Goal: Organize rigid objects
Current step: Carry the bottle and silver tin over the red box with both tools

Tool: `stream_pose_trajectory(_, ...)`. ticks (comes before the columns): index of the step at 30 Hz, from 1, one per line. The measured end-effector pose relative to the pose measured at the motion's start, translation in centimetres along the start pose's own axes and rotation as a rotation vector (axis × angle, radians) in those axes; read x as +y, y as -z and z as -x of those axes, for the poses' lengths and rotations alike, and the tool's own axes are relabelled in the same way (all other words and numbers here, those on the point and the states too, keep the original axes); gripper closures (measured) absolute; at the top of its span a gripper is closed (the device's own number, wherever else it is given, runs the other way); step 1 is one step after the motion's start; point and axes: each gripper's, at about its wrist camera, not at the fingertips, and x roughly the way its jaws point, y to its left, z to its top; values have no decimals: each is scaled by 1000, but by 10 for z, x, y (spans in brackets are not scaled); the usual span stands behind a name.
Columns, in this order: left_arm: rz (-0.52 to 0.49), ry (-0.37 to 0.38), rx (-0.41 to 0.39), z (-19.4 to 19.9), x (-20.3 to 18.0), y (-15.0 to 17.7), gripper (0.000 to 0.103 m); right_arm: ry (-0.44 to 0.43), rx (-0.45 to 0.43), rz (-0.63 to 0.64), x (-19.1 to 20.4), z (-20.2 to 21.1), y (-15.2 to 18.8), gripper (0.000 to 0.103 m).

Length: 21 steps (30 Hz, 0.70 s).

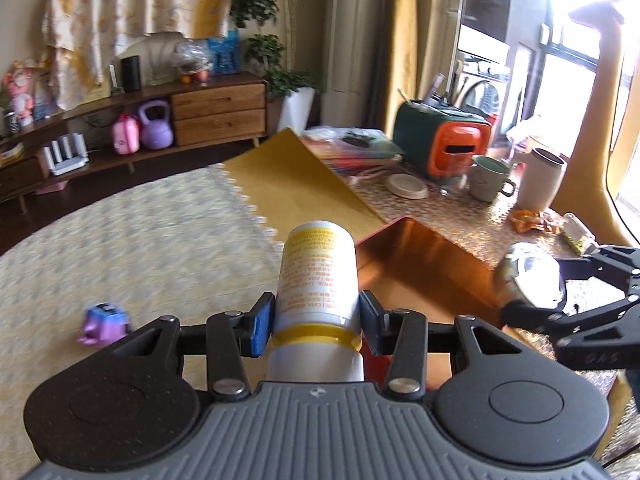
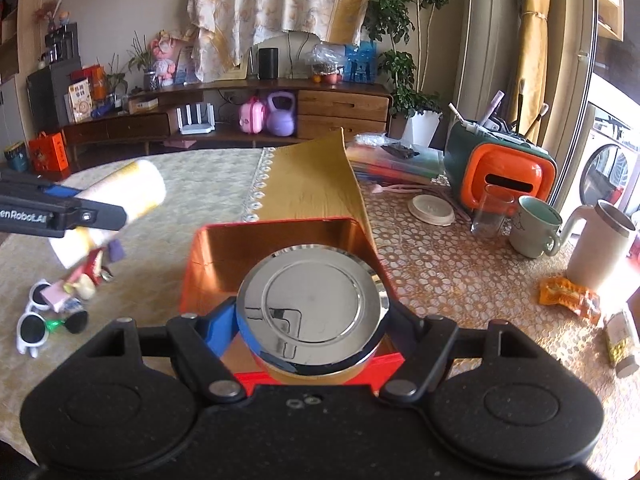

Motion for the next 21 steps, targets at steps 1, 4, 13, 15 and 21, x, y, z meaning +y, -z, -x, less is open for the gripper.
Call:
stream_pose_trajectory(1,0,9,8,-7,-6,-3,59,-4,5,3,-3,-2,0,27)
stream_pose_trajectory(4,-15,23,23,-25,-26,-10,59,-17,17,13,-7,-11,-1,27)
stream_pose_trajectory(13,-92,-6,84,-87,-64,-20,59,-35,83,78,-10,-42,-1,27)
stream_pose_trajectory(15,-92,1,103,-99,-67,-22,59,-41,100,99,-9,-48,-2,27)
stream_pose_trajectory(21,-120,25,152,-131,-78,-27,59,-54,157,166,0,-66,0,28)
